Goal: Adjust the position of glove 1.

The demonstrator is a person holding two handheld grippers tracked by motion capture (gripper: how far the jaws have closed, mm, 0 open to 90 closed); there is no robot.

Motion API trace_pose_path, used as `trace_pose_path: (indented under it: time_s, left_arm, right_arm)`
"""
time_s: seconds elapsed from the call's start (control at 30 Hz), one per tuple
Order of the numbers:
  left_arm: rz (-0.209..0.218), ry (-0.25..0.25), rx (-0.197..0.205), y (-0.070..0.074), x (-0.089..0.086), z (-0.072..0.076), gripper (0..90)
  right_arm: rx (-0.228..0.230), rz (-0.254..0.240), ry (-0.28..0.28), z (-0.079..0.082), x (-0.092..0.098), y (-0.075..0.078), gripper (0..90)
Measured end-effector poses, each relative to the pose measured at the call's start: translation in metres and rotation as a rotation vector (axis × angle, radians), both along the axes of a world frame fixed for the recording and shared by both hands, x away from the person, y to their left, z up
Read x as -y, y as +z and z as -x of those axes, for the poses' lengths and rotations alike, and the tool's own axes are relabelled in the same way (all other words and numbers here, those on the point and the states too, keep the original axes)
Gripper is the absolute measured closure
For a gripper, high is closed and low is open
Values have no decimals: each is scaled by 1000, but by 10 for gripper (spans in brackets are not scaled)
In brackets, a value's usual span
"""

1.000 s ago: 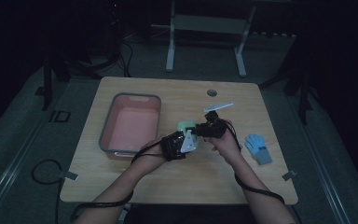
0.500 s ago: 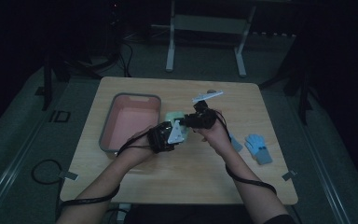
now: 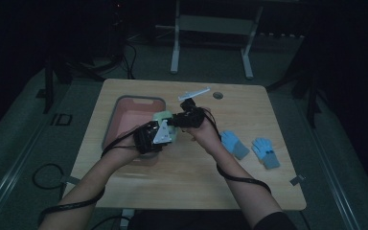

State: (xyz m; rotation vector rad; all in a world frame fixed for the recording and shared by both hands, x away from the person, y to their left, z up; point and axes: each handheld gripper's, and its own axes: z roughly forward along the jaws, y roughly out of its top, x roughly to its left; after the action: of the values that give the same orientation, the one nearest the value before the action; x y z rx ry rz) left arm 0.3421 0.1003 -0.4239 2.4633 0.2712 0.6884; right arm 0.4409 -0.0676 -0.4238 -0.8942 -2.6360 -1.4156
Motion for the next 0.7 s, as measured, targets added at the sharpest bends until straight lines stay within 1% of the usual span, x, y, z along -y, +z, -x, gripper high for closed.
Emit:
trace_pose_path:
  time_s: [0.03,0.07,0.1,0.23,0.3,0.33,0.53,0.6,0.63,0.67,0.7]
  left_arm:
    - [-11,-5,-2,0,-3,0,732]
    - [-11,-5,-2,0,-3,0,732]
    - [-32,-7,-1,1,-8,0,732]
    - [-67,-4,2,2,-18,-3,732]
    - [-67,-4,2,2,-18,-3,732]
    - [-74,3,2,1,-27,-4,732]
    - [-76,19,1,-5,-44,-8,732]
    - [-72,28,-8,-8,-50,-11,732]
    - [-73,36,-18,-9,-54,-12,732]
    - [-77,38,-20,-11,-57,-13,731]
    - [-71,42,-24,-12,-61,-14,731]
  right_arm:
    - [3,-4,0,0,-4,0,703]
    - [3,-4,0,0,-4,0,703]
    - [4,3,8,0,-12,1,703]
    - [12,1,9,-1,-26,1,704]
    - [11,-1,9,-2,-29,1,704]
    - [2,-6,7,-4,-35,-1,704]
    - [-3,-6,10,-9,-54,-7,704]
    - [-7,-4,10,-12,-61,-10,704]
    - [-9,-6,12,-13,-65,-12,704]
    - [-13,-3,15,-14,-68,-13,704]
    - [-13,-1,23,-16,-72,-14,704]
